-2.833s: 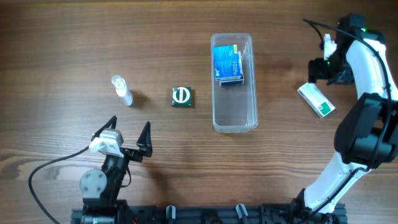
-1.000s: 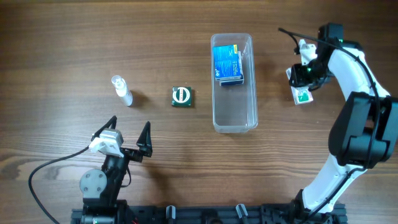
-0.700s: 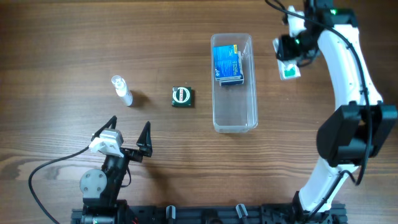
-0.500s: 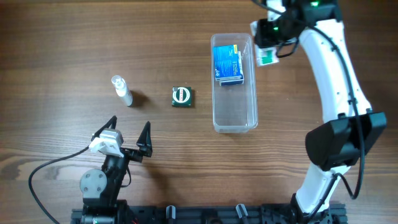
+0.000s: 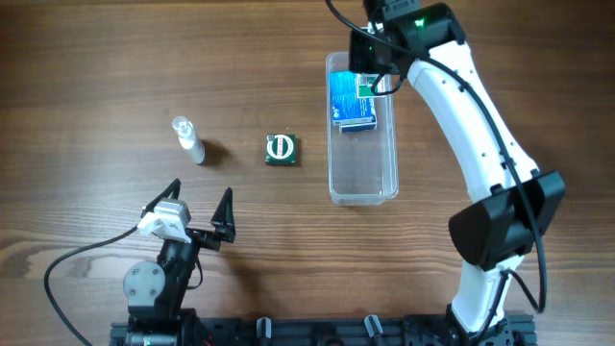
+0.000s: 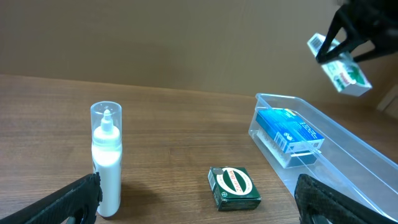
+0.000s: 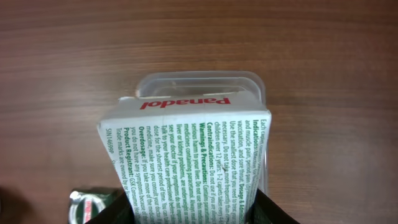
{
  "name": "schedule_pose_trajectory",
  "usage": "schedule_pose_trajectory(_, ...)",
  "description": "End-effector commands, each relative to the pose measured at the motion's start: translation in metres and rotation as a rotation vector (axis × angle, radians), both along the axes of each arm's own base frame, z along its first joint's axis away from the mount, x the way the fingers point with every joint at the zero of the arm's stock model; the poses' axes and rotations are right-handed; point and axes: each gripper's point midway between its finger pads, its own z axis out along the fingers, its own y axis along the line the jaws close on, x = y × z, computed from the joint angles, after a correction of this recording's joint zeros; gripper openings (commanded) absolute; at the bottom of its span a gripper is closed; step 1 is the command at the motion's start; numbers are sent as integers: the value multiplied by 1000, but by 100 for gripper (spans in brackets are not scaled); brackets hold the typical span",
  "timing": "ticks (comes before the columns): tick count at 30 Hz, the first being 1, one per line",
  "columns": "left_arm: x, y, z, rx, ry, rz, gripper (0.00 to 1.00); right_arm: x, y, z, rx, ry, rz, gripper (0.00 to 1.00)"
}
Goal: Pack container
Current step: 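Carry the Panadol box into the container and release it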
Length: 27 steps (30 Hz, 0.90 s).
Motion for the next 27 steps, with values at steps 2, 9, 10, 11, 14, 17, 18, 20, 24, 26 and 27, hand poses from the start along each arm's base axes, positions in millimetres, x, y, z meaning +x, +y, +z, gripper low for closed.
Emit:
schedule_pose_trajectory(2, 0, 3, -1, -9, 2, 16, 100, 10, -3, -39, -43, 59, -53, 44)
schedule_pose_trajectory(9, 0, 3, -1, -9, 2, 16, 100, 9, -1, -75, -58, 139, -64, 44)
schedule_pose_trajectory(10, 0, 3, -1, -9, 2, 16, 100, 8, -1, -79, -63, 149, -63, 44)
schedule_pose_trajectory(11, 0, 3, -1, -9, 2, 16, 100, 8, -2, -83, -66, 159, -63, 44)
schedule_pose_trajectory(14, 0, 3, -1, -9, 2, 16, 100, 8, 1, -94, -72, 178, -59, 45)
schedule_pose_trajectory(17, 0, 3, -1, -9, 2, 16, 100, 8, 5, -97, -72, 178, -51, 47)
schedule_pose_trajectory(18, 0, 3, -1, -9, 2, 16, 100, 8, 7, -98, -72, 177, -47, 48)
schedule_pose_trajectory(20, 0, 3, -1, -9, 2, 16, 100, 7, 12, -97, -72, 173, -37, 49)
schedule_pose_trajectory(24, 0, 3, -1, -9, 2, 16, 100, 8, 27, -95, -55, 148, -12, 49)
schedule_pose_trajectory(26, 0, 3, -1, -9, 2, 16, 100, 9, 28, -95, -55, 145, -9, 49)
schedule_pose_trajectory(27, 0, 3, -1, -9, 2, 16, 100, 9, 28, -95, -55, 145, -9, 49)
